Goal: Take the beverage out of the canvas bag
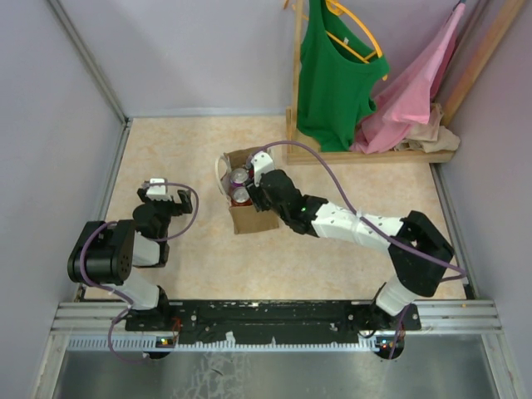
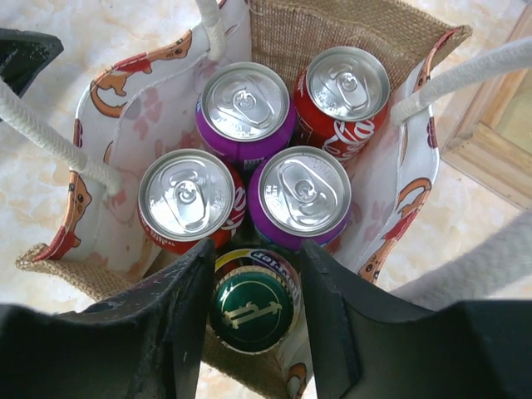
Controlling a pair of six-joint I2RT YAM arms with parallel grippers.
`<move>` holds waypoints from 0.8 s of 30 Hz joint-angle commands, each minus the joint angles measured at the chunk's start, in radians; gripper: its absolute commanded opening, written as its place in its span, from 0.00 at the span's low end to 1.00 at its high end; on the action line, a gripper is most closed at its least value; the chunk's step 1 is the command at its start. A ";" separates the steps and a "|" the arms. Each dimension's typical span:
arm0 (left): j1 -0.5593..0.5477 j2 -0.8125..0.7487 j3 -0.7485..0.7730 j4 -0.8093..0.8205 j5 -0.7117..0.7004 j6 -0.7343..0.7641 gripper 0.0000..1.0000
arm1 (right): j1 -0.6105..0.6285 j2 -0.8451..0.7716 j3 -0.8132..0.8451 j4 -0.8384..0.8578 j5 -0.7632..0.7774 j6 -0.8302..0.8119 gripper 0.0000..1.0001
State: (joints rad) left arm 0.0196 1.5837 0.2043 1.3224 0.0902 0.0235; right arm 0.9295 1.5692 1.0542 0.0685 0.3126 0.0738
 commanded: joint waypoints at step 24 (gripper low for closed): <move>0.001 0.007 0.010 0.007 0.011 0.003 1.00 | 0.007 0.007 0.098 0.230 0.063 -0.122 0.00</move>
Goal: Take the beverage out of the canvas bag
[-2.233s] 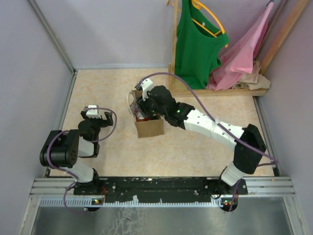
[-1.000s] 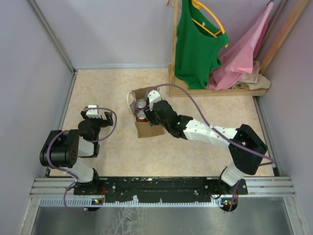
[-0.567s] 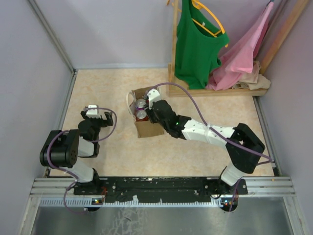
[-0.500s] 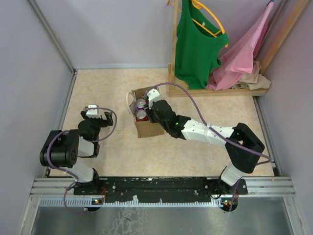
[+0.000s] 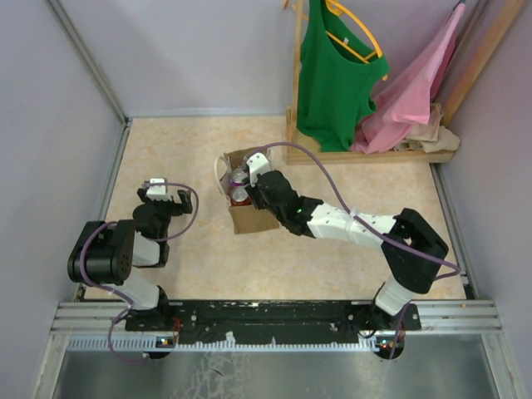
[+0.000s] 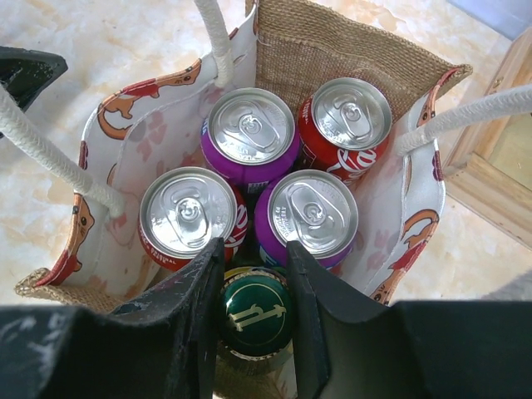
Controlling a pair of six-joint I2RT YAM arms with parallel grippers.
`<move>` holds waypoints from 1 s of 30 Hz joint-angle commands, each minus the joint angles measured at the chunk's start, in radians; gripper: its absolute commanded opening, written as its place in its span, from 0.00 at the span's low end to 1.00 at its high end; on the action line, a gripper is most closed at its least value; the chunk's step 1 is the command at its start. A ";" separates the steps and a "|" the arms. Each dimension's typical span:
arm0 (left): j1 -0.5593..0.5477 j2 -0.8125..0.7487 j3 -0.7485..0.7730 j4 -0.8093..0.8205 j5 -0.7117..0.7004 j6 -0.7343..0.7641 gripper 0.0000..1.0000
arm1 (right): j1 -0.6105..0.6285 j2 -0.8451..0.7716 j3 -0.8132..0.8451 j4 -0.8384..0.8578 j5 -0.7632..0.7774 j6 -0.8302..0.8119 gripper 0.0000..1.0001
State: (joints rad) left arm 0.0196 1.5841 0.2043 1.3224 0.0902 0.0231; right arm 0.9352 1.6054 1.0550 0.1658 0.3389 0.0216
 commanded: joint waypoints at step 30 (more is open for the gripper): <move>0.002 0.007 0.011 0.008 0.011 0.003 1.00 | 0.002 -0.181 0.336 0.322 0.000 -0.184 0.00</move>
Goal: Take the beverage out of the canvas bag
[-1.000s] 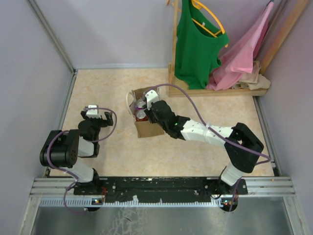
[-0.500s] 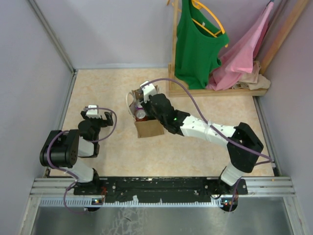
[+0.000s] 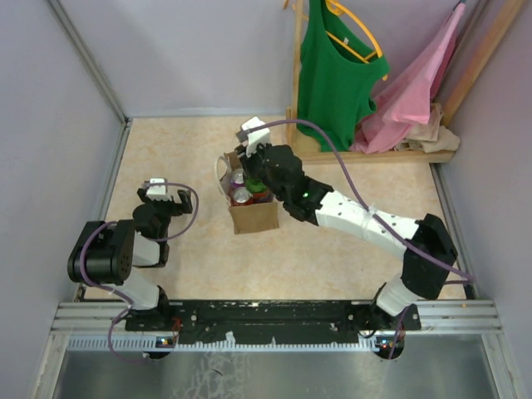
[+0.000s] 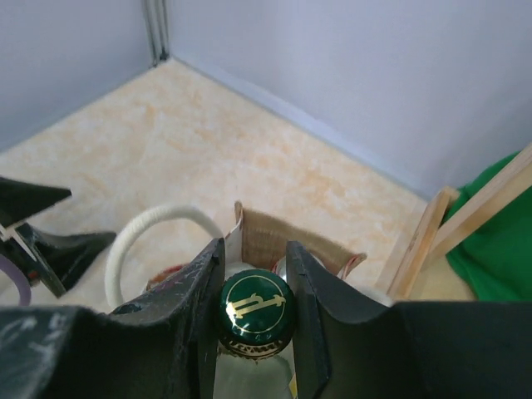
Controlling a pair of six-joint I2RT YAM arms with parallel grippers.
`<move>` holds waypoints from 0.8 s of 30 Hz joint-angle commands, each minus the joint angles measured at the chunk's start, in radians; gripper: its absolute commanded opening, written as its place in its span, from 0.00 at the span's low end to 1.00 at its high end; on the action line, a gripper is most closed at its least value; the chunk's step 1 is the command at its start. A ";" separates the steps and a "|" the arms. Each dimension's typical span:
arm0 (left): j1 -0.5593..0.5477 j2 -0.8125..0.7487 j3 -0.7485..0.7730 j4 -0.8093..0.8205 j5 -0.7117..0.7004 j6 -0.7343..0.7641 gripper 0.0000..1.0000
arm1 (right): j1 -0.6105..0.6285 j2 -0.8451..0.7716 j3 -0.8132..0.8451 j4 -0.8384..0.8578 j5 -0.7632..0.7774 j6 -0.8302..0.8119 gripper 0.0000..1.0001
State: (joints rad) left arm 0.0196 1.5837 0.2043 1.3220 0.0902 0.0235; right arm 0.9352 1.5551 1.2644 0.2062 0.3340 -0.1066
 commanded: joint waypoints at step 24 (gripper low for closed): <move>0.001 0.007 0.010 0.008 0.011 0.003 1.00 | -0.187 -0.509 -0.159 0.464 0.417 -0.278 0.00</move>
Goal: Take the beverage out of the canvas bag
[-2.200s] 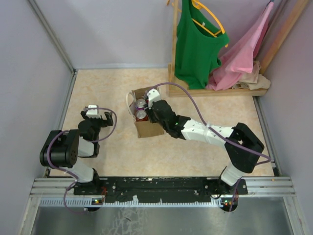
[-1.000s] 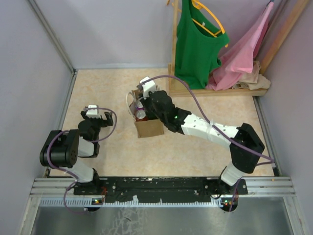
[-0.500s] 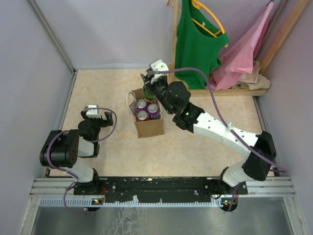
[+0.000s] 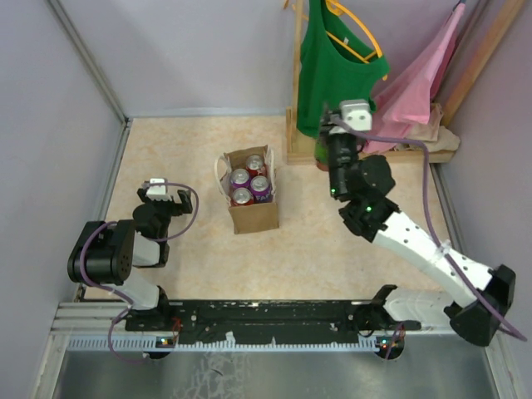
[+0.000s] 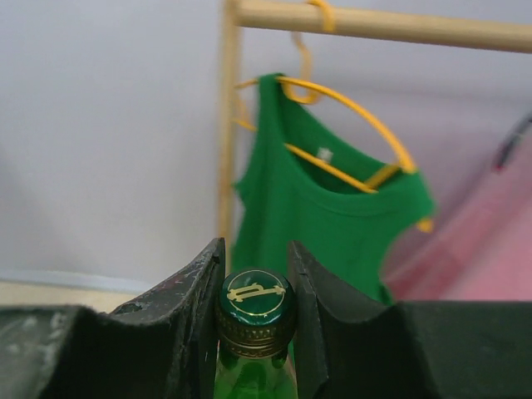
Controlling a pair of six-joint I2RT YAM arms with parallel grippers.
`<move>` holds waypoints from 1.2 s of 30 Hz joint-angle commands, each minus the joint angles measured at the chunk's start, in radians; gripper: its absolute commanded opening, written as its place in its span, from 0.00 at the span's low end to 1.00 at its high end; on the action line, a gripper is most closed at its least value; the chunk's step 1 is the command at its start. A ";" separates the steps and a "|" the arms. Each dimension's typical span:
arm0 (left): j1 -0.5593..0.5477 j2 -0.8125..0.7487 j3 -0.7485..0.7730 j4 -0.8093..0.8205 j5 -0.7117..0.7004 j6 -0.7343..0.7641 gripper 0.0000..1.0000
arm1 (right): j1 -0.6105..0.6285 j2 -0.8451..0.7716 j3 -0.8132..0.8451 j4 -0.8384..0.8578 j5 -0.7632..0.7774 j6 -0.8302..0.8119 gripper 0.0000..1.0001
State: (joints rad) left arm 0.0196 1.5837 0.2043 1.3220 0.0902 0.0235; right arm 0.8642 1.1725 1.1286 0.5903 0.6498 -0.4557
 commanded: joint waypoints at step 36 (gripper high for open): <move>0.002 0.006 0.010 0.009 0.010 0.003 1.00 | -0.495 0.258 -0.377 0.278 -0.250 0.547 0.00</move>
State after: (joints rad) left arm 0.0196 1.5837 0.2043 1.3209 0.0902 0.0235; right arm 0.3763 1.4399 0.6853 0.6243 0.4290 0.0536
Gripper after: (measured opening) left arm 0.998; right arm 0.331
